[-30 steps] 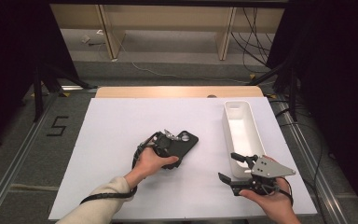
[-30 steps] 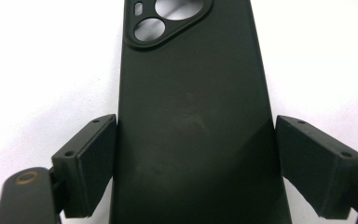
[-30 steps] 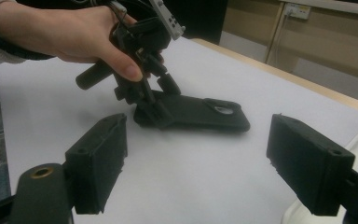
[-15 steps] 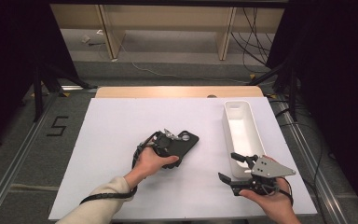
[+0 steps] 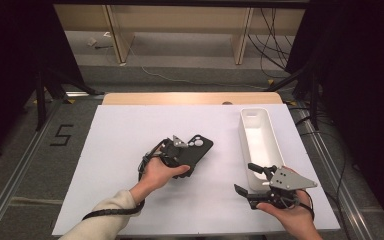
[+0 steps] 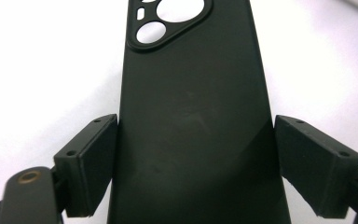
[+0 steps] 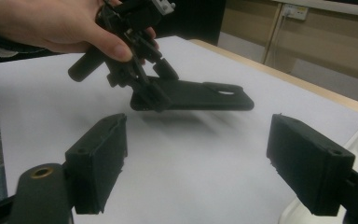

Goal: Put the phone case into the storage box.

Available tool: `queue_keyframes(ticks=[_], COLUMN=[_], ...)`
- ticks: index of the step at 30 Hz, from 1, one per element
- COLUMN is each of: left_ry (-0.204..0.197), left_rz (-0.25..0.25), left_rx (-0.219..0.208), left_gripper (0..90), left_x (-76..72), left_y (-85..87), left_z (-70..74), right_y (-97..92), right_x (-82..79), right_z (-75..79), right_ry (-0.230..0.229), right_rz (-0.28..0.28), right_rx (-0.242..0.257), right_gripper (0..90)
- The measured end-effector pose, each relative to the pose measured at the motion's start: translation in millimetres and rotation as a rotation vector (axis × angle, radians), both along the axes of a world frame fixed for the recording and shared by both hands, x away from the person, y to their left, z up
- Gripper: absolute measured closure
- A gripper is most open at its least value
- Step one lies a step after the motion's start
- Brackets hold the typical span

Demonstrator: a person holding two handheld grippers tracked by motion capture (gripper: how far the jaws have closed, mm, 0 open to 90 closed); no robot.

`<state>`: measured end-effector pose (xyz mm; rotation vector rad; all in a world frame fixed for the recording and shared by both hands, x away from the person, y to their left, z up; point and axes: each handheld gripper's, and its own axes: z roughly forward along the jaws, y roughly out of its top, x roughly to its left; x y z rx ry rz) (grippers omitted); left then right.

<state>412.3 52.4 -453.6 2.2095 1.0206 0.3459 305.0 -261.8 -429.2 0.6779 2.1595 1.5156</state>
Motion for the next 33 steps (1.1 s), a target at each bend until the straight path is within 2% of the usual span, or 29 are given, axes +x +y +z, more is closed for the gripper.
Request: queue_keyframes(ticks=[9, 13, 20, 26, 33], left_ry=[-0.062, -0.099, -0.143, -0.181, -0.200], left_rz=[-0.020, -0.020, -0.035, -0.040, -0.041], left_rx=[-0.045, -0.080, -0.123, -0.142, -0.148], left_gripper=[16.1, 16.1, 16.1, 16.0, 15.9], left_x=[-7.4, -11.1, -18.7, -26.4, -36.6], left_y=[9.9, 12.3, 19.8, 25.9, 30.5], left_z=[8.9, 12.7, 14.7, 17.0, 16.3], right_y=[-0.3, -0.7, 0.6, 5.5, 18.2], right_x=[1.5, 3.3, 9.7, 18.8, 33.1], right_z=[0.1, 0.0, 2.2, 8.7, 19.9], right_ry=[0.001, 0.004, 0.013, 0.007, 0.008], right_rz=[-0.012, -0.021, -0.041, -0.062, -0.078], right_rx=[0.004, 0.008, 0.037, 0.050, 0.077], right_gripper=[21.4, 21.5, 21.5, 21.0, 19.6])
